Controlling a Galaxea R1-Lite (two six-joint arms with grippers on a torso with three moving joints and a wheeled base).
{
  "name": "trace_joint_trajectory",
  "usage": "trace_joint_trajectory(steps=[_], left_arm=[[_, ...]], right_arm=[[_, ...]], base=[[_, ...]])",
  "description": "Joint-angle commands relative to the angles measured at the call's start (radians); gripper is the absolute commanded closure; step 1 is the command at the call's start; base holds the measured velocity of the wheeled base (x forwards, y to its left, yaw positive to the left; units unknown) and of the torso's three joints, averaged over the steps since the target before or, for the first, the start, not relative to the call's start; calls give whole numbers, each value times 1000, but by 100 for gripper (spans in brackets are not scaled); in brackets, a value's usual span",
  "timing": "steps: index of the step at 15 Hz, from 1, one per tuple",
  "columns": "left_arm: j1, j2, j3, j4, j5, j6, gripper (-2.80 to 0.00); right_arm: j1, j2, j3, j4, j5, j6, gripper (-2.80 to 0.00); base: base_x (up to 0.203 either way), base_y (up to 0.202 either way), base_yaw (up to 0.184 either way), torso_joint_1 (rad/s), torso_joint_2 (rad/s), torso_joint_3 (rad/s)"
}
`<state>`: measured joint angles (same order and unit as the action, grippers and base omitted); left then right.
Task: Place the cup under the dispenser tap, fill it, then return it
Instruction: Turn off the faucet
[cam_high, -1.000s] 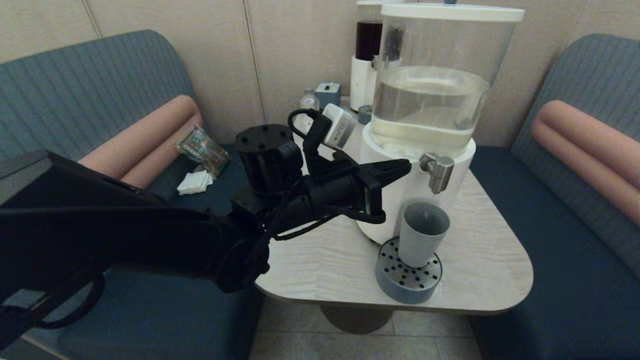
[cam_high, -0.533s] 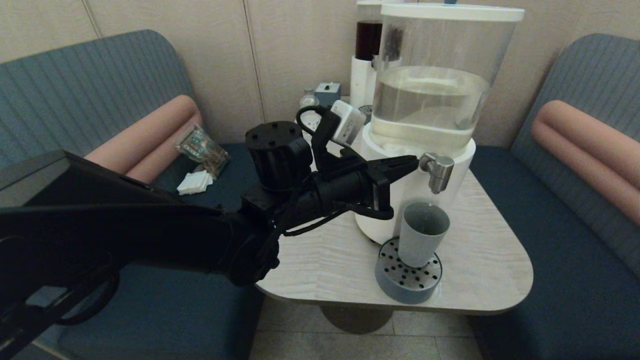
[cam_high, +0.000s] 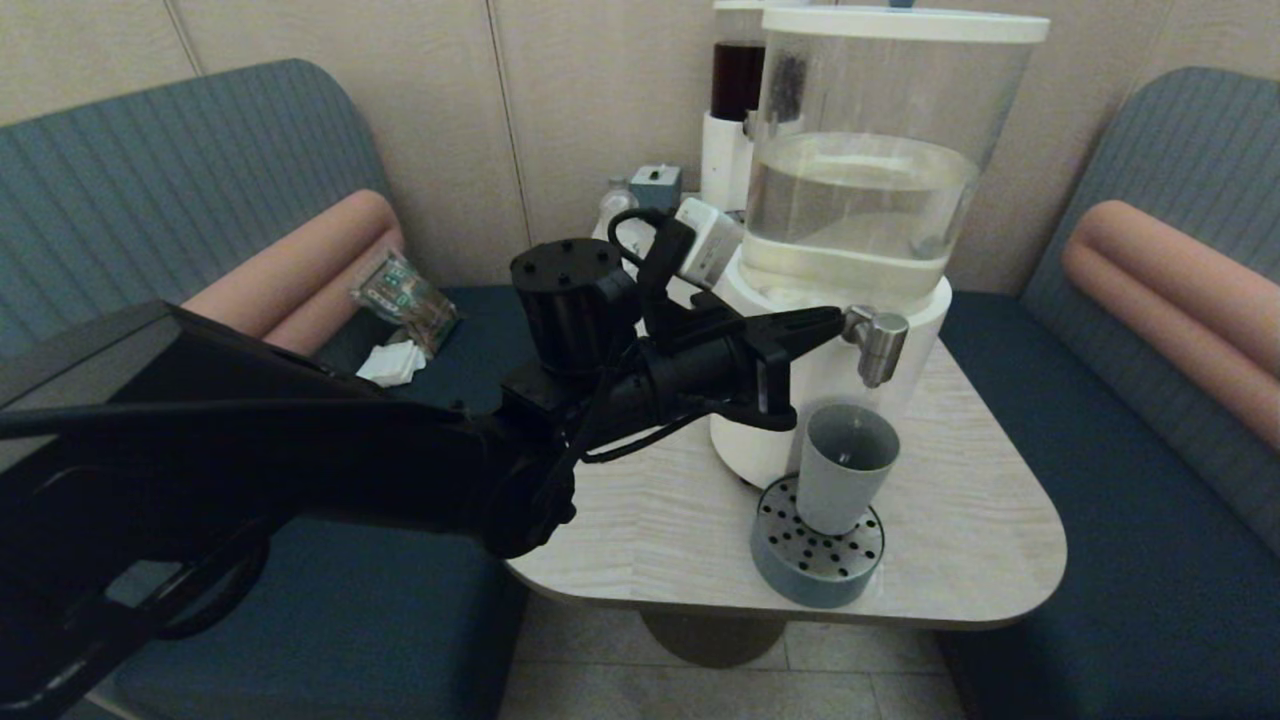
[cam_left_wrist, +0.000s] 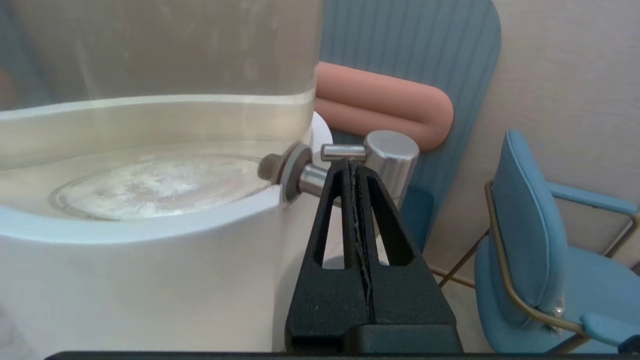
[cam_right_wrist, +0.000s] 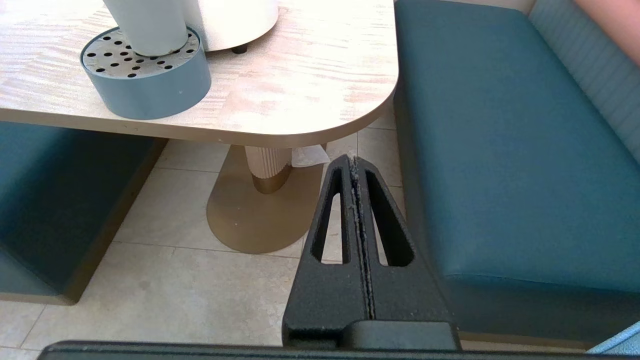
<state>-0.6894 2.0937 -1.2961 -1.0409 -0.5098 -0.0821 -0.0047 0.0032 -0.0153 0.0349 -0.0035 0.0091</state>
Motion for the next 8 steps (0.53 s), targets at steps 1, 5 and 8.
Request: trace_joint_trajectory(steps=[1, 5, 8], left_arm=[[-4, 11, -17, -5, -3, -1, 0], [-8, 31, -45, 0, -4, -1, 0], [-9, 42, -54, 1, -4, 1, 0]], right_arm=[[0, 1, 0, 0, 0, 0, 0], [0, 1, 0, 0, 0, 0, 0], [0, 1, 0, 0, 0, 0, 0]], base=[[0, 0, 0, 0, 0, 0], [0, 0, 0, 0, 0, 0], [0, 0, 0, 0, 0, 0]])
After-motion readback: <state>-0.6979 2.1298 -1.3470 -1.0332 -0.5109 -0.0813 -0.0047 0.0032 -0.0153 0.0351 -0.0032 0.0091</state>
